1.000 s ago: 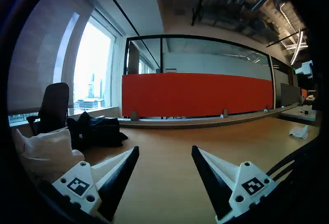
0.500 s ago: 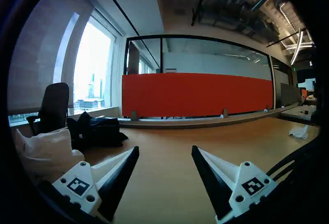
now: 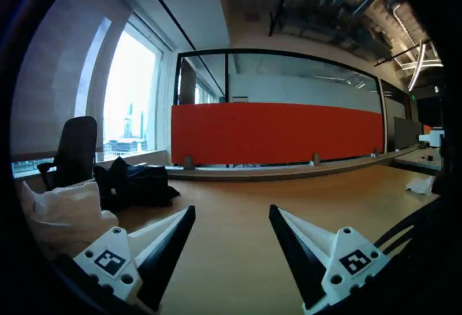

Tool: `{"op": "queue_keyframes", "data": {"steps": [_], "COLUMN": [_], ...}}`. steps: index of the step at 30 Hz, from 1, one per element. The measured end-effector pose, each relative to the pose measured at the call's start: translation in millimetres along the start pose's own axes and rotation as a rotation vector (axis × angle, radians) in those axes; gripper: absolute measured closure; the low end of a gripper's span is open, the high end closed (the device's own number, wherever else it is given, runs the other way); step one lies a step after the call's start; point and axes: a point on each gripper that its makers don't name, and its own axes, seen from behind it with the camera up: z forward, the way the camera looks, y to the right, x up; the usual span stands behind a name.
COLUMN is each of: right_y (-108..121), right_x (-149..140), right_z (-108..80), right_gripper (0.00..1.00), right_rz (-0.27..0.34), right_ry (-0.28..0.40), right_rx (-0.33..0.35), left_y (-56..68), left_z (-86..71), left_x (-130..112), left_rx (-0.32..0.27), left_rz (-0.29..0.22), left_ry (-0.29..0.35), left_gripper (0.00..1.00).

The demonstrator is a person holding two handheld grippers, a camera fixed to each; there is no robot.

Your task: Fold towel

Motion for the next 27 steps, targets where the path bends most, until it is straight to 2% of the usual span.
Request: {"op": "queue_keyframes", "data": {"steps": [11, 27], "right_y": [-9.6, -11.8], "right_x": [-29.9, -49.1], "right_z": [-1.8, -1.8], "right_gripper": [0.01, 0.01], "right_rz": [0.016, 0.046], "right_ry": [-0.001, -0.016], "right_rx": [0.011, 0.009], "left_y": [0.4, -0.1], "left_z": [0.0, 0.1], "left_x": [0.1, -0.2], "left_rx": [0.0, 0.0], "left_rz": [0.0, 0.0], "left_ry": [0.0, 0.0], "left_gripper": [0.06, 0.06]}}
